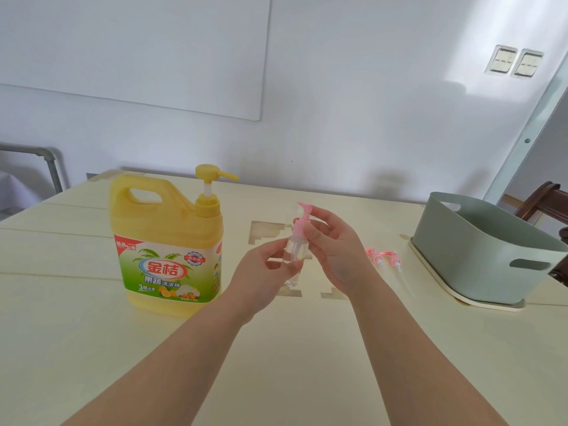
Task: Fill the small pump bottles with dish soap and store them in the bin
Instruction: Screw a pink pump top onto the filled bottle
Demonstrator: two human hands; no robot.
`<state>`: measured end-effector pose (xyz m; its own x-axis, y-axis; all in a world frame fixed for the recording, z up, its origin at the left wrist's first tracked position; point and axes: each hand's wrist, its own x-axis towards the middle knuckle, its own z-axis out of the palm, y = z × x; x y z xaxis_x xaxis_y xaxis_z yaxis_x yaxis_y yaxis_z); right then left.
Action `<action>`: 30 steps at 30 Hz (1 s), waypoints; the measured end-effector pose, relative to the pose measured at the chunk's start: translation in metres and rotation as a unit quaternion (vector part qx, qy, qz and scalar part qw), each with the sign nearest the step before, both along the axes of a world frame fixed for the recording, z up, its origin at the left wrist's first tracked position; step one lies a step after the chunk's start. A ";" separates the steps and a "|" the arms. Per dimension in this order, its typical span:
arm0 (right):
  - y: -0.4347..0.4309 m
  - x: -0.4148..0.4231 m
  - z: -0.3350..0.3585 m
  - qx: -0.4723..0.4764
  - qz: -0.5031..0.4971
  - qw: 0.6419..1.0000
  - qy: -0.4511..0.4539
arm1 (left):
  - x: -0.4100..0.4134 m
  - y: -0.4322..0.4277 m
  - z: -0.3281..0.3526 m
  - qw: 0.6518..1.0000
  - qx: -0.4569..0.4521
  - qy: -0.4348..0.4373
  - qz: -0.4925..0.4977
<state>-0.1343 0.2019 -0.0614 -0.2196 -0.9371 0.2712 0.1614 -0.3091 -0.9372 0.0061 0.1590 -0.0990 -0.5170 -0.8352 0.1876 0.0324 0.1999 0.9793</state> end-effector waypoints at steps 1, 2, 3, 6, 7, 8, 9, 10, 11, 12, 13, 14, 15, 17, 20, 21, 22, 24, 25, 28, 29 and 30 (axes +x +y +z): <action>-0.001 0.000 -0.001 0.004 -0.012 1.000 0.000 | 0.000 0.000 -0.001 1.000 0.003 0.003 -0.003; -0.002 0.000 -0.002 0.007 -0.019 1.000 -0.004 | 0.000 0.000 -0.001 1.000 0.005 0.007 -0.007; -0.003 -0.001 -0.003 0.010 -0.021 1.000 -0.013 | 0.000 0.001 -0.002 1.000 0.007 0.011 -0.011; -0.005 -0.001 -0.004 0.020 0.005 0.996 -0.085 | -0.001 0.000 -0.002 1.000 0.014 0.013 -0.020; -0.005 -0.002 -0.004 0.023 0.017 0.994 -0.106 | -0.001 -0.001 -0.002 1.000 0.017 0.011 -0.024; -0.005 -0.002 -0.004 0.023 0.028 0.992 -0.117 | -0.001 -0.001 -0.002 0.999 0.021 0.011 -0.028; -0.004 -0.003 -0.003 0.022 0.034 0.993 -0.115 | -0.001 -0.002 -0.003 0.999 0.027 0.013 -0.031; -0.004 -0.003 -0.003 0.019 0.038 0.994 -0.104 | -0.001 -0.002 -0.003 0.999 0.033 0.015 -0.030; -0.005 -0.004 -0.004 0.016 0.035 0.995 -0.092 | -0.002 -0.003 -0.004 0.999 0.037 0.016 -0.026; -0.005 -0.003 -0.003 0.011 0.028 0.996 -0.083 | -0.001 -0.004 -0.004 0.999 0.039 0.016 -0.023; -0.006 -0.002 -0.002 0.008 0.018 0.997 -0.075 | -0.001 -0.005 -0.005 0.999 0.039 0.015 -0.022; -0.007 -0.001 -0.001 0.007 0.008 0.998 -0.068 | -0.001 -0.005 -0.006 0.999 0.038 0.014 -0.022; -0.007 -0.001 -0.001 0.008 0.001 0.998 -0.061 | -0.001 -0.006 -0.006 0.999 0.038 0.015 -0.023; -0.008 -0.001 -0.001 0.015 0.003 0.998 -0.058 | 0.000 -0.006 -0.005 0.999 0.039 0.020 -0.023; -0.006 -0.002 -0.002 0.015 0.029 0.998 -0.051 | 0.001 -0.009 -0.004 0.999 0.041 0.025 -0.015; -0.006 -0.002 -0.002 0.013 0.034 0.998 -0.041 | 0.001 -0.009 -0.003 0.999 0.044 0.028 -0.012; -0.006 -0.001 -0.002 0.010 0.034 0.999 -0.032 | 0.001 -0.010 -0.003 0.998 0.048 0.031 -0.009; -0.007 0.000 -0.003 0.005 0.020 1.000 -0.012 | 0.002 -0.011 -0.002 0.998 0.051 0.039 -0.007; -0.008 0.001 -0.002 0.004 0.009 1.000 -0.002 | 0.002 -0.011 -0.001 0.998 0.050 0.041 -0.007; -0.010 0.002 -0.001 -0.004 0.007 1.000 0.016 | 0.003 -0.011 -0.001 0.998 0.049 0.037 -0.010; -0.010 0.002 0.000 -0.003 0.013 1.000 0.006 | 0.003 -0.011 -0.001 0.998 0.048 0.037 -0.010; -0.009 0.003 0.001 -0.001 0.018 1.000 -0.005 | 0.004 -0.011 -0.001 0.998 0.048 0.038 -0.009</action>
<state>-0.1315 0.1924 -0.0604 -0.1875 -0.9440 0.2715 0.1815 -0.3050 -0.9349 0.0096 0.1480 -0.1005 -0.5192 -0.8422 0.1453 0.1090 0.1033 0.9887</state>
